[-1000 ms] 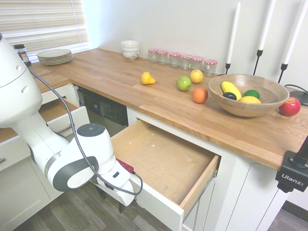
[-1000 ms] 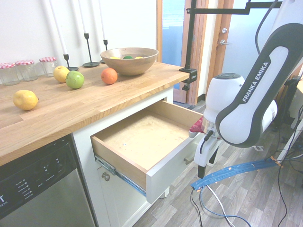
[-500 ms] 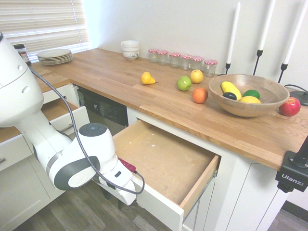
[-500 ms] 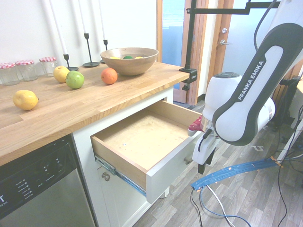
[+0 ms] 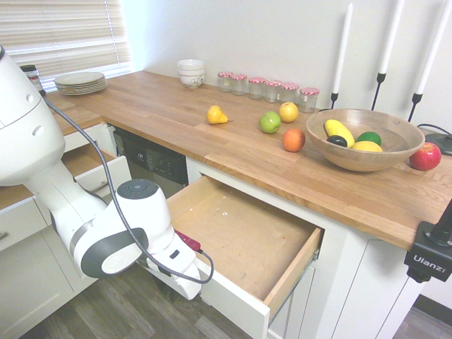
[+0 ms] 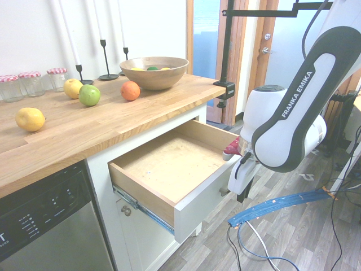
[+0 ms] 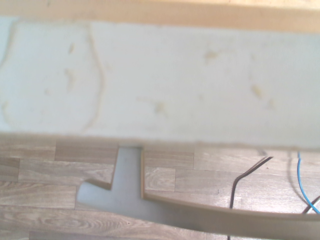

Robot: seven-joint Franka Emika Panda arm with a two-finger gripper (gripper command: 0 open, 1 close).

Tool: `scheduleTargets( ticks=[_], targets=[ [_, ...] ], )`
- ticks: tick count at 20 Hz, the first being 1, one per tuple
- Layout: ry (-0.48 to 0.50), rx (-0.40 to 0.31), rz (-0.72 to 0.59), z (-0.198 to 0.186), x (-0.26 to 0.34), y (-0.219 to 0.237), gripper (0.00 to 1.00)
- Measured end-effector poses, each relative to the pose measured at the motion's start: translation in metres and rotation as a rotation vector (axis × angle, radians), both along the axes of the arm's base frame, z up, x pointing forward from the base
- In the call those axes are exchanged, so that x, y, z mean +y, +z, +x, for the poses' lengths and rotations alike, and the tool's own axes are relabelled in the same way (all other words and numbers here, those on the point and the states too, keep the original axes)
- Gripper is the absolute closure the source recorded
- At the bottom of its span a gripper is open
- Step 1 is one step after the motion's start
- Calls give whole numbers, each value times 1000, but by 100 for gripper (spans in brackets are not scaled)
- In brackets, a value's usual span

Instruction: Close the drawer

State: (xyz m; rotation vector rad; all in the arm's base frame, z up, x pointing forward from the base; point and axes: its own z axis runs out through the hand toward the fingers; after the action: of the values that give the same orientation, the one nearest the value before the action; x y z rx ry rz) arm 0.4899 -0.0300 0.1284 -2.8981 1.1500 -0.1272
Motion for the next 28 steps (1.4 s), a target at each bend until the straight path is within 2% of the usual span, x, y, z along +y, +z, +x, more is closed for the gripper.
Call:
scheduleTargets(
  ticks=[8,15,23,28],
  targets=[
    [-3,-6,3,2,-1,1,100],
    [-11,-47,1,15,-2,8,100],
    [-24,-81,-2,48,-7,7,100],
    [-33,-79,-3,79,-16,13,100]
  ],
)
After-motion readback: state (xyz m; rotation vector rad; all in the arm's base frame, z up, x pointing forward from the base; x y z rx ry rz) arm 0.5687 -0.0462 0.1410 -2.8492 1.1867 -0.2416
